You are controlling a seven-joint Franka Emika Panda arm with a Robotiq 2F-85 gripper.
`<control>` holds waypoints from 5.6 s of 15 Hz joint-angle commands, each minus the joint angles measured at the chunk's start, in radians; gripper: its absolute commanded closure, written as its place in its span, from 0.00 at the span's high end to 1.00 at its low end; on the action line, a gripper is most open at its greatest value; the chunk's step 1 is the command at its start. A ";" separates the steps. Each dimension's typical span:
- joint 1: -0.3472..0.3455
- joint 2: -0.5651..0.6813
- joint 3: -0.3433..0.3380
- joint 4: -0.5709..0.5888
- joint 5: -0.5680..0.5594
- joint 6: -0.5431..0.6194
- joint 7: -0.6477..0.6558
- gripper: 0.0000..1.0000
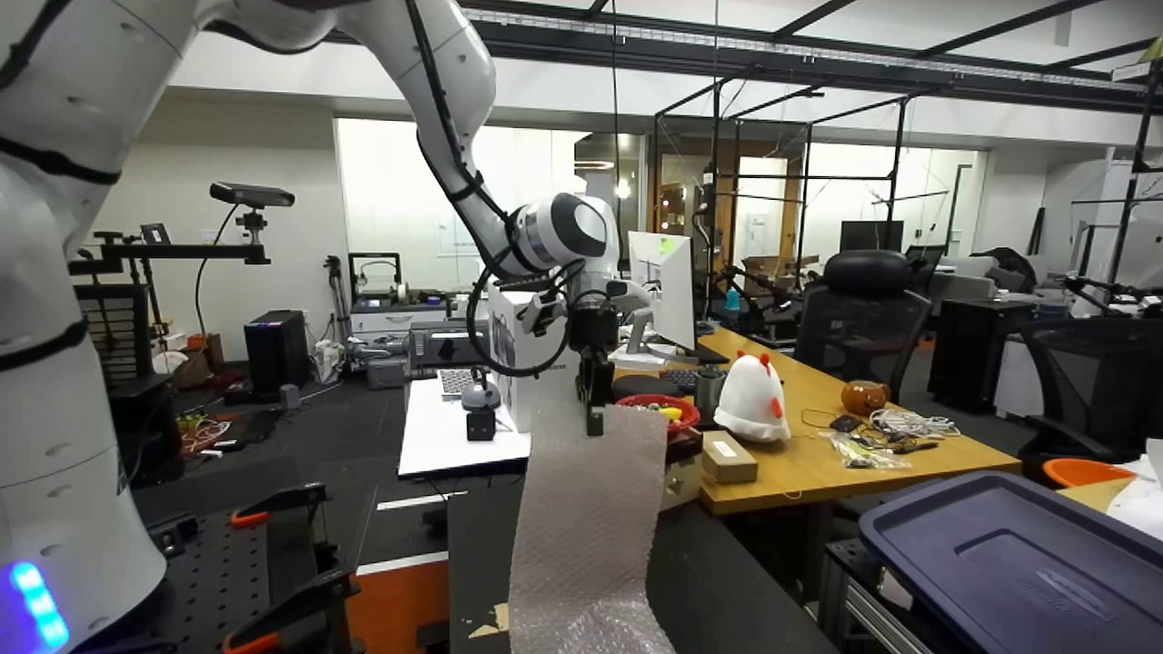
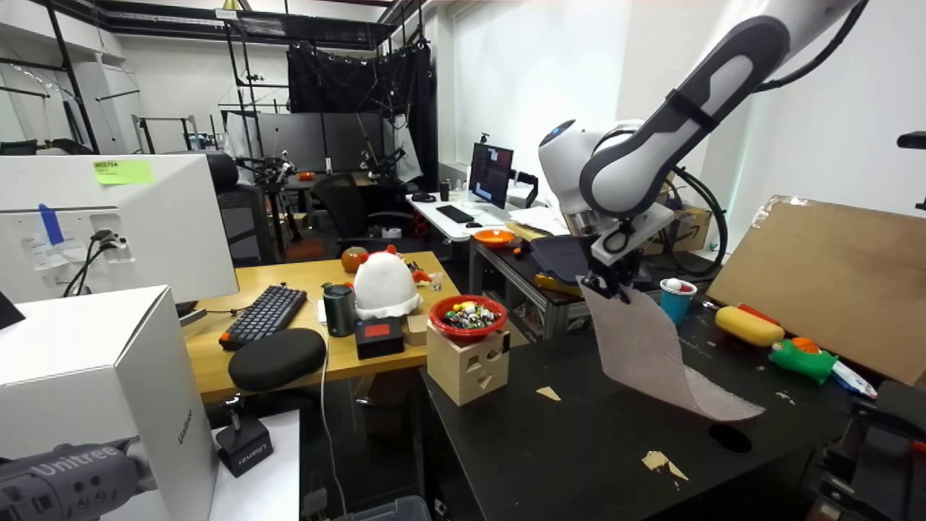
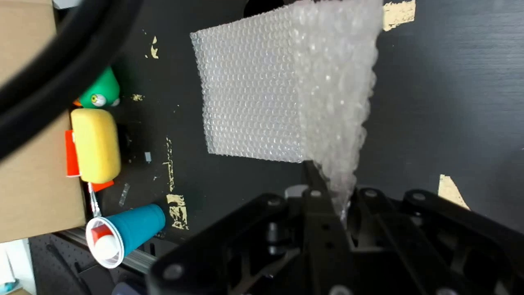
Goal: Unfold the pink plastic
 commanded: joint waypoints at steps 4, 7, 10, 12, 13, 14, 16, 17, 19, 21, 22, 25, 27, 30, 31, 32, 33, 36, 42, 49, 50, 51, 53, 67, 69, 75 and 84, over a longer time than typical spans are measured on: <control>0.000 0.244 -0.092 0.237 0.050 -0.053 -0.051 0.02; -0.004 0.334 -0.123 0.319 0.079 -0.063 -0.081 0.02; 0.001 0.401 -0.155 0.384 0.082 -0.086 -0.084 0.02; 0.011 0.428 -0.172 0.408 0.075 -0.101 -0.074 0.02; 0.008 0.422 -0.164 0.400 0.082 -0.099 -0.095 0.02; 0.008 0.403 -0.151 0.376 0.084 -0.079 -0.118 0.02; -0.001 0.367 -0.115 0.337 0.108 -0.052 -0.191 0.02; -0.004 0.347 -0.096 0.318 0.127 -0.037 -0.235 0.02; -0.008 0.320 -0.064 0.299 0.164 -0.020 -0.310 0.02; -0.018 0.308 -0.034 0.302 0.207 -0.026 -0.379 0.02; -0.021 0.306 -0.021 0.308 0.228 -0.033 -0.409 0.02; -0.041 0.297 0.020 0.310 0.290 -0.043 -0.521 0.02; -0.055 0.292 0.046 0.306 0.326 -0.054 -0.605 0.33; -0.083 0.283 0.082 0.303 0.382 -0.071 -0.707 0.55; -0.092 0.277 0.092 0.302 0.402 -0.075 -0.732 0.62; -0.104 0.273 0.102 0.301 0.424 -0.081 -0.759 0.70; -0.117 0.266 0.113 0.298 0.450 -0.082 -0.782 0.77; -0.142 0.245 0.112 0.281 0.511 -0.035 -0.789 0.98; -0.159 0.298 0.022 0.310 0.548 0.095 -0.634 1.00; -0.194 0.401 -0.066 0.323 0.611 0.156 -0.390 1.00; -0.207 0.417 -0.072 0.320 0.630 0.156 -0.367 1.00; -0.217 0.424 -0.079 0.310 0.649 0.156 -0.343 1.00; -0.233 0.436 -0.097 0.293 0.685 0.165 -0.291 1.00; -0.364 0.547 -0.127 0.153 1.028 0.342 0.001 1.00; -0.362 0.542 -0.121 0.134 1.092 0.389 0.042 1.00; -0.312 0.536 -0.133 0.090 1.265 0.591 0.176 1.00; -0.151 0.583 -0.260 0.030 1.249 0.811 0.438 1.00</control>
